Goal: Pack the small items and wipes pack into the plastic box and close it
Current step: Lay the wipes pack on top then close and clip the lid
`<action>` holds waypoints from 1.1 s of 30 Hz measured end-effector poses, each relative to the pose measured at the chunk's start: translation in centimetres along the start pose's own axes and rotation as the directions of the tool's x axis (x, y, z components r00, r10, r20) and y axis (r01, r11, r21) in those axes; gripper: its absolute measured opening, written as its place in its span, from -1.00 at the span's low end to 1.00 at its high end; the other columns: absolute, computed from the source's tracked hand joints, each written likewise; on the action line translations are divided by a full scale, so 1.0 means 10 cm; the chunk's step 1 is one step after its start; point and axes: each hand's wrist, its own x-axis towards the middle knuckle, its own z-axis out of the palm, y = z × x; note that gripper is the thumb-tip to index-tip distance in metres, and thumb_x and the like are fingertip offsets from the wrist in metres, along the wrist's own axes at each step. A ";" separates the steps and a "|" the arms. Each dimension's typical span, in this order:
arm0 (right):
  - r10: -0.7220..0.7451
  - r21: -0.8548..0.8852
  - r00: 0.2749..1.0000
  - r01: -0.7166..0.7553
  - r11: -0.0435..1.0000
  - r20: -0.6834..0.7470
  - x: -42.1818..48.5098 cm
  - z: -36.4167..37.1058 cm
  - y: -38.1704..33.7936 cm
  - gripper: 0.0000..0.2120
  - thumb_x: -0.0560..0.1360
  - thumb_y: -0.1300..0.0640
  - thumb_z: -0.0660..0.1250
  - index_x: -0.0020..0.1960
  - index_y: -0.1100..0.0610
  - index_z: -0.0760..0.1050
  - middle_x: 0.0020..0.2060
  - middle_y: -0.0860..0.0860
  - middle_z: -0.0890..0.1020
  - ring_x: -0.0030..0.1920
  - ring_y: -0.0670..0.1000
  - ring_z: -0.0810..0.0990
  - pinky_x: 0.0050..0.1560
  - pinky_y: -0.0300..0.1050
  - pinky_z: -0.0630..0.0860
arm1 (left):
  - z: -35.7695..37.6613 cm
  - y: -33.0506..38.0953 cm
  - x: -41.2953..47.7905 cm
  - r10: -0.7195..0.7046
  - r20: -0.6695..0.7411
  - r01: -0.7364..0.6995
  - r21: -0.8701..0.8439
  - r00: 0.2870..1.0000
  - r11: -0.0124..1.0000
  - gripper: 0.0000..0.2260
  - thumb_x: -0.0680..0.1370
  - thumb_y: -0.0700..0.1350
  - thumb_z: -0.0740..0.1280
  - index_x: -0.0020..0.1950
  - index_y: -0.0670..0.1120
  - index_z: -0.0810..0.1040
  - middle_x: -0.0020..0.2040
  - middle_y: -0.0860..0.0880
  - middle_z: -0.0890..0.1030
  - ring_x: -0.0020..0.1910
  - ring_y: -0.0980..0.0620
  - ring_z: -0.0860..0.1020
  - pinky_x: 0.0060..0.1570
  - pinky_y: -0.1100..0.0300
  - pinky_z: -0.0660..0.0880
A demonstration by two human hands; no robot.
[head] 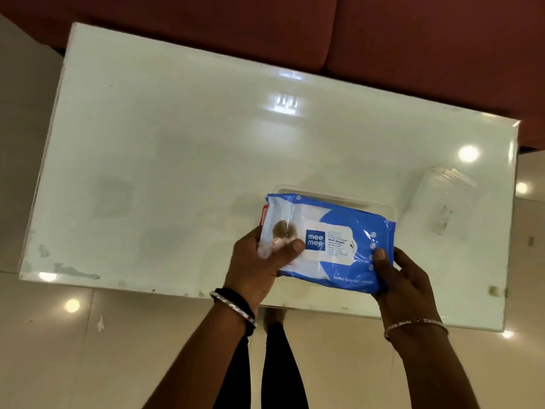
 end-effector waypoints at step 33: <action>-0.278 -0.730 0.928 0.009 0.684 -0.249 0.61 0.36 0.39 -0.63 0.61 0.13 0.21 0.40 0.18 0.34 0.22 0.15 0.61 0.18 0.19 0.62 0.14 0.04 0.55 | 0.55 -0.46 0.31 0.107 0.277 -0.263 0.956 0.955 -0.130 -0.36 0.60 0.02 0.18 0.55 -0.13 -0.10 0.58 -0.15 -0.11 0.56 -0.14 -0.08 0.46 0.04 0.15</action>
